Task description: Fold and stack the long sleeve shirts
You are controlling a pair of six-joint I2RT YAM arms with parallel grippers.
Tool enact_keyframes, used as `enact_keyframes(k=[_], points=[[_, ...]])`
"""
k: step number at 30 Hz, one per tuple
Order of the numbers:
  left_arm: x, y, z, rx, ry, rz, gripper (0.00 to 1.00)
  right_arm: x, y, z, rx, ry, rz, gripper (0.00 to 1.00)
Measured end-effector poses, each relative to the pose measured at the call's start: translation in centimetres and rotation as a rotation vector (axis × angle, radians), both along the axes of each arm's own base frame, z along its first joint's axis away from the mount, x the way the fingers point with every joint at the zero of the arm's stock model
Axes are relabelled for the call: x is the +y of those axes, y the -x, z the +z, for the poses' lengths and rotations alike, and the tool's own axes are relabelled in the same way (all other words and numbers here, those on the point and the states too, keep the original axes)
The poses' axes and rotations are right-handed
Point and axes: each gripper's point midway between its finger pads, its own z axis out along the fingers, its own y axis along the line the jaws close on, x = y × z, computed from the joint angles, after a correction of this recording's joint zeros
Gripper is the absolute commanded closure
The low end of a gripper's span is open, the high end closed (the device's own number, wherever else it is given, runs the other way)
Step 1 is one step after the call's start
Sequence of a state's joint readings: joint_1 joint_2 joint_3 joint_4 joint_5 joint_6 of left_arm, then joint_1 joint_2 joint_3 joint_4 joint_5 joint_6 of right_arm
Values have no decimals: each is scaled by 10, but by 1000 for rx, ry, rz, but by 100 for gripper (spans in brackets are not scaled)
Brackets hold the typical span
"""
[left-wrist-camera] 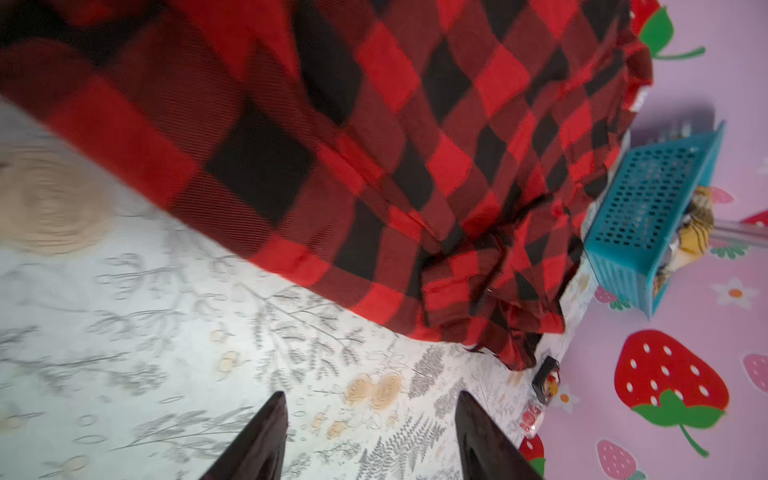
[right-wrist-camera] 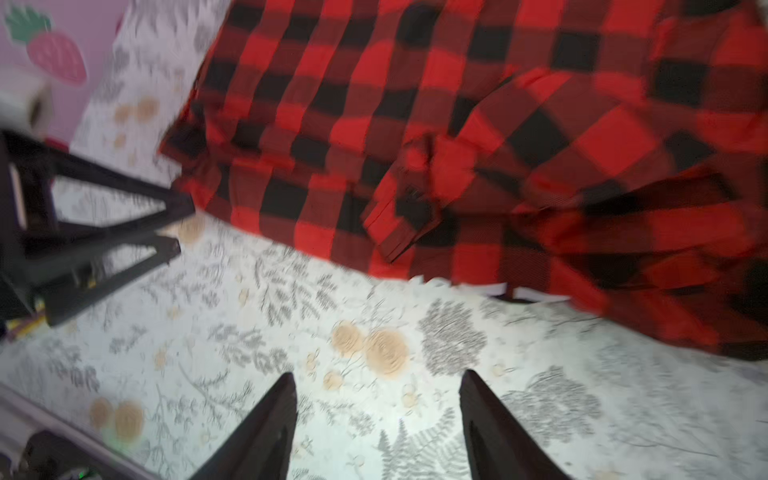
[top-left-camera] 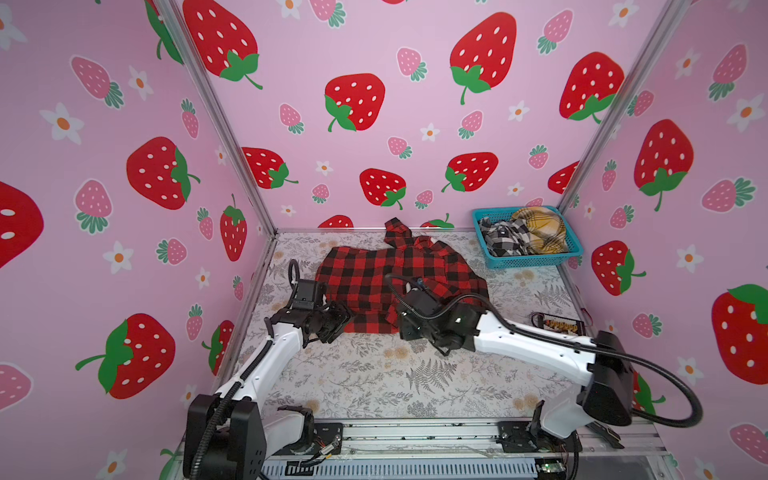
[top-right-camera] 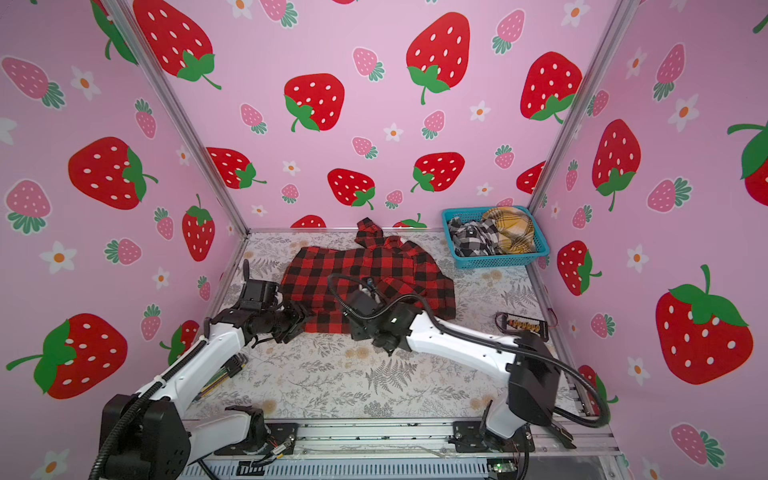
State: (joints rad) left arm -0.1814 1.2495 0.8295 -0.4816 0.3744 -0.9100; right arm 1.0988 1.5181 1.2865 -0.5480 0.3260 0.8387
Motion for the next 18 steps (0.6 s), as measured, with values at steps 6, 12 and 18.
enact_keyframes(k=[6,12,18], points=[[-78,-43,6,2,44,-118,38,-69,-73,-16,50,-63,-180,67],[-134,-59,-22,67,-10,-214,44,-88,-83,-76,203,-67,-177,79],[-150,-74,-41,90,-141,-286,45,-90,-94,-94,258,-141,-161,82]])
